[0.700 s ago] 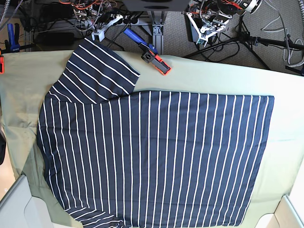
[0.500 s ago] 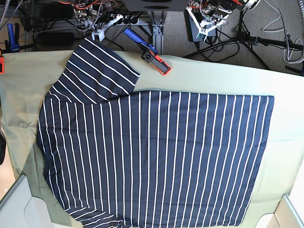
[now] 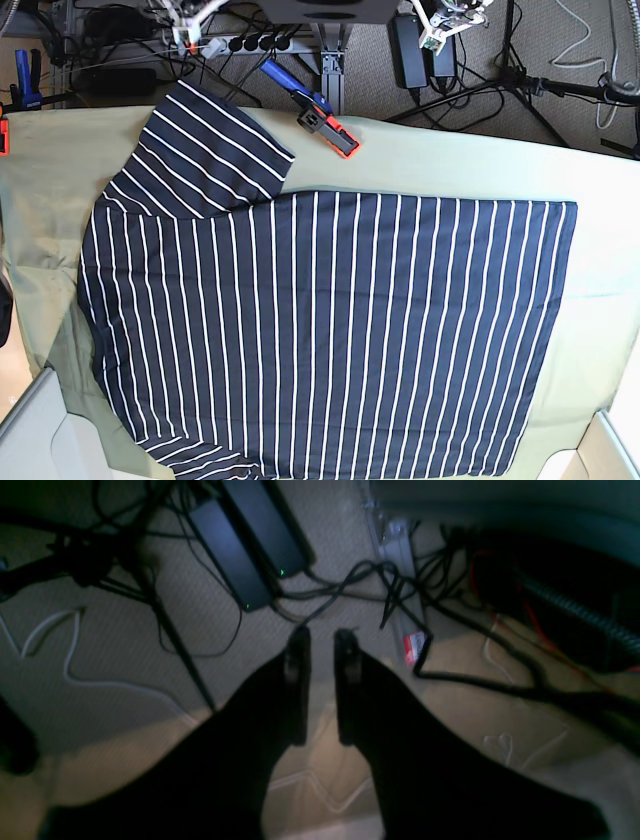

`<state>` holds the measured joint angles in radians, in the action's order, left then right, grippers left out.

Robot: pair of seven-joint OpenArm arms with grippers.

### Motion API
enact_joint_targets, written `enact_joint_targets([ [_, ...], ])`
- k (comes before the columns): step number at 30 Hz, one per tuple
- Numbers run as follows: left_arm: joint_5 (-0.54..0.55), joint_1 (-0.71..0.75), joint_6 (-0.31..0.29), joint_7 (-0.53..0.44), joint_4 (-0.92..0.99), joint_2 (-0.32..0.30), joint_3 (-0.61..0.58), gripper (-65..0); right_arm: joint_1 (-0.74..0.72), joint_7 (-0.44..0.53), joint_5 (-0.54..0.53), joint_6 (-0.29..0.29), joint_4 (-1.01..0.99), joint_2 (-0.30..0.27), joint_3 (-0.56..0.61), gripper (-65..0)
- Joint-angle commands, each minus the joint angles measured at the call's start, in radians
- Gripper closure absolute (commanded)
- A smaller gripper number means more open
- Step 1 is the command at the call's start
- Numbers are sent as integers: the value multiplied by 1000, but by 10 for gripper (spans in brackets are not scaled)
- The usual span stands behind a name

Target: Fold the T-shirt properly

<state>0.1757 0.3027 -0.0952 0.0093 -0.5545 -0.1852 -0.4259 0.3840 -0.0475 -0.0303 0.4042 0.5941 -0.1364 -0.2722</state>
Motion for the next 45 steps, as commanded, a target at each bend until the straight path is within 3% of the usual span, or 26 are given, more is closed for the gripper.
enact_joint_targets([
  [1,2,32,5,-4,-51,-14,27,-89,32,-7,-40,23,39,-18,0,-19],
  [6,4,187,-30,71,-360,-52,202,-89,191,-157,-251,26,250,-68,0,-19],
  [15,180,423,-345,288,-914,-121,460,-89,531,-232,-522,26,771,-153,-66,-19],
  [20,202,490,-344,347,-1103,-191,522,-89,631,-371,-750,26,1048,-177,-212,-51],
  [26,202,500,-344,347,-1172,-253,557,-89,581,-388,-916,26,1175,-236,-336,-269],
  [28,202,498,-344,347,-1172,-270,557,-89,530,-401,-924,26,1179,-250,-332,-301],
  [37,201,499,-344,431,-1172,-283,557,-89,315,-422,-911,26,1175,-240,-233,-304],
  [45,201,499,-343,448,-1172,-283,570,-90,254,-420,-860,18,1126,-183,-129,-304],
])
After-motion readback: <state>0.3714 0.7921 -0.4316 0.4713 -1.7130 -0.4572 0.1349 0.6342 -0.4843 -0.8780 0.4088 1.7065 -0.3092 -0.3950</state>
